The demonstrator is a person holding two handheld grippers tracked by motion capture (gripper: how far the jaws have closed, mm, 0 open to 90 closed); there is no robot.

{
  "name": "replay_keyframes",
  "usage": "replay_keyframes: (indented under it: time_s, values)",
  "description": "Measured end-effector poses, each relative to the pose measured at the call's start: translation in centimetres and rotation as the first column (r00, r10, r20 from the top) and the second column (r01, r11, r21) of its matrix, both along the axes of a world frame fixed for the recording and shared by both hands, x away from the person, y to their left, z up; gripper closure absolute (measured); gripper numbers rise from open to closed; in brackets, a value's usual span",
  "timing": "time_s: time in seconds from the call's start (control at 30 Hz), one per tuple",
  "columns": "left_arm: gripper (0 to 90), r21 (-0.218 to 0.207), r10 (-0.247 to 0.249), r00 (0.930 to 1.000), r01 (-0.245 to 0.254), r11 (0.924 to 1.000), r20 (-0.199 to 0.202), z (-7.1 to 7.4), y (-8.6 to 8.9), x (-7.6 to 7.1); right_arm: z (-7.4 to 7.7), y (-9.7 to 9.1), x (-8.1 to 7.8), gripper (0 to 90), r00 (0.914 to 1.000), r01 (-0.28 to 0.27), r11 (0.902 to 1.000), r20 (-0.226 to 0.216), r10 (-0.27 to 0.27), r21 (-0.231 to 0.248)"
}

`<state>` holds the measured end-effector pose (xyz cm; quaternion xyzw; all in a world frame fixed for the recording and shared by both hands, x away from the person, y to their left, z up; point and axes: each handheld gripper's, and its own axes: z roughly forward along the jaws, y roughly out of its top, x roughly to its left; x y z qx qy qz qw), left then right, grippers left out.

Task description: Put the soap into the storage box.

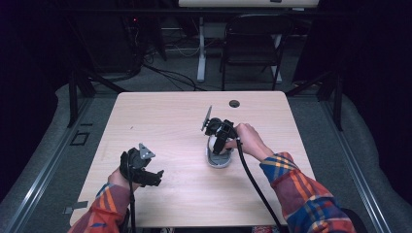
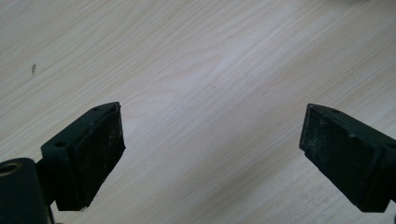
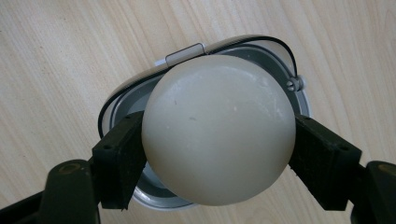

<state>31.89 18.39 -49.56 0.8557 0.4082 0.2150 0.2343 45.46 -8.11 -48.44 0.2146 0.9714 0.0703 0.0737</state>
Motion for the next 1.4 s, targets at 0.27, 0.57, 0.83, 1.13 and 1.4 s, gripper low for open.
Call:
replay_keyframes:
  time_s: [0.27,0.57,0.83,1.13,1.4]
  values:
    - [6.6,0.001,-0.001,1.0,0.001,1.0,-0.004,0.0,0.0,0.0,-0.5,0.0,0.1,24.0,1.0,0.0,0.9999,-0.007,0.0,-0.013]
    - [6.7,0.001,-0.001,1.0,0.001,1.0,-0.003,0.0,0.0,0.0,-1.0,0.2,0.1,24.0,0.9999,-0.007,0.9994,-0.01,0.007,-0.033]
    - [7.3,0.001,0.0,1.0,0.0,1.0,-0.003,0.0,0.0,0.0,-1.5,0.3,0.1,24.0,0.9998,-0.016,0.9989,-0.012,0.015,-0.045]
    - [7.3,0.002,-0.001,1.0,0.001,1.0,-0.004,0.0,0.0,0.0,-1.6,0.2,0.1,23.9,0.9997,-0.017,0.9985,-0.021,0.016,-0.052]
    - [7.2,0.001,0.001,1.0,-0.001,1.0,-0.003,0.0,0.0,0.0,-2.0,0.1,-0.2,23.6,0.9994,-0.012,0.998,-0.033,0.01,-0.061]
